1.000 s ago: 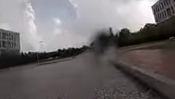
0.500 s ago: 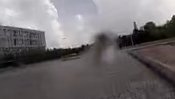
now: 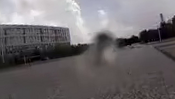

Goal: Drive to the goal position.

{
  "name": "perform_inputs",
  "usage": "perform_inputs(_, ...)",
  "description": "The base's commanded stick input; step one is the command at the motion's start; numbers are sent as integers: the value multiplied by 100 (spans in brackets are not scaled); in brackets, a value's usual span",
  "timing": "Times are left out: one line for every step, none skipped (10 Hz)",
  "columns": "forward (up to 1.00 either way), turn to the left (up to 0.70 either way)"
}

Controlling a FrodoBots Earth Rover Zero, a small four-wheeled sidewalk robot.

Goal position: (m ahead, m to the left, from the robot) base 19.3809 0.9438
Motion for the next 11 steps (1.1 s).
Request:
perform_inputs(70,1)
perform_inputs(70,0)
perform_inputs(70,0)
perform_inputs(70,0)
perform_inputs(70,0)
perform_inputs(70,0)
perform_inputs(70,0)
perform_inputs(70,0)
perform_inputs(70,0)
perform_inputs(70,0)
perform_inputs(70,0)
